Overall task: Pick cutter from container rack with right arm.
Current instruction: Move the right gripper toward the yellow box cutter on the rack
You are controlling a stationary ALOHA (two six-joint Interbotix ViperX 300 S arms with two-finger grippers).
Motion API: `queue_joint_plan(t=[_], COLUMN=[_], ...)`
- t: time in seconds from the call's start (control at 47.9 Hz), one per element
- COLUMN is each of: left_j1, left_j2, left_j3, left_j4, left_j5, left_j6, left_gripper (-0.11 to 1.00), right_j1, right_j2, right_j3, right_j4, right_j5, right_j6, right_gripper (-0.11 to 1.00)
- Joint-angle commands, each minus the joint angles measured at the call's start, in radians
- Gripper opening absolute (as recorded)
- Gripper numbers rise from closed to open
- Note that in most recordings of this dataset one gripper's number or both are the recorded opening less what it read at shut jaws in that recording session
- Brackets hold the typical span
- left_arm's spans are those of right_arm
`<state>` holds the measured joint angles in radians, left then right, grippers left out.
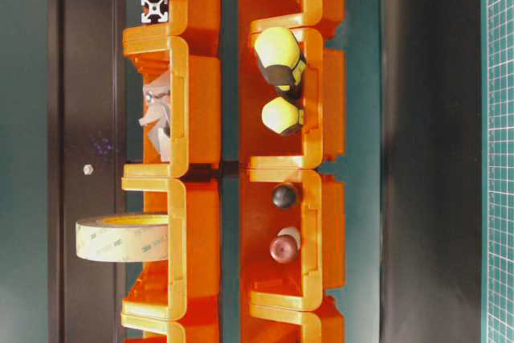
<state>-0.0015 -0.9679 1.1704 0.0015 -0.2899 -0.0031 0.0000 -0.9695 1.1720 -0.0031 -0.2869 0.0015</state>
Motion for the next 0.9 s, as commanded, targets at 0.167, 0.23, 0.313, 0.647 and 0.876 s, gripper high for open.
queue_joint_plan(t=[0.167,0.23,0.313,0.647,0.876], left_j1=[-0.011,-0.015,-0.021,-0.041,-0.069], left_j2=[0.011,0.008,0.002,0.015,0.020], left_j3=[-0.117,-0.135,-0.155,-0.160,-0.161], left_j4=[0.032,0.032,0.032,0.032,0.032], left_j5=[0.184,0.227,0.272,0.302,0.305], left_j6=[-0.055,-0.054,-0.057,-0.071,-0.100], left_gripper=[0.01,0.00,0.01,0.01,0.01], right_j1=[0.031,0.044,0.078,0.204,0.262], right_j2=[0.018,0.026,0.046,0.242,0.400], right_j3=[-0.140,-0.192,-0.275,-0.540,-0.626], right_j4=[0.006,0.008,0.008,-0.080,-0.357], right_j5=[0.201,0.302,0.433,0.913,1.040], right_j6=[0.041,0.049,0.060,0.104,0.153], right_gripper=[-0.01,-0.01,-0.01,-0.01,-0.01])
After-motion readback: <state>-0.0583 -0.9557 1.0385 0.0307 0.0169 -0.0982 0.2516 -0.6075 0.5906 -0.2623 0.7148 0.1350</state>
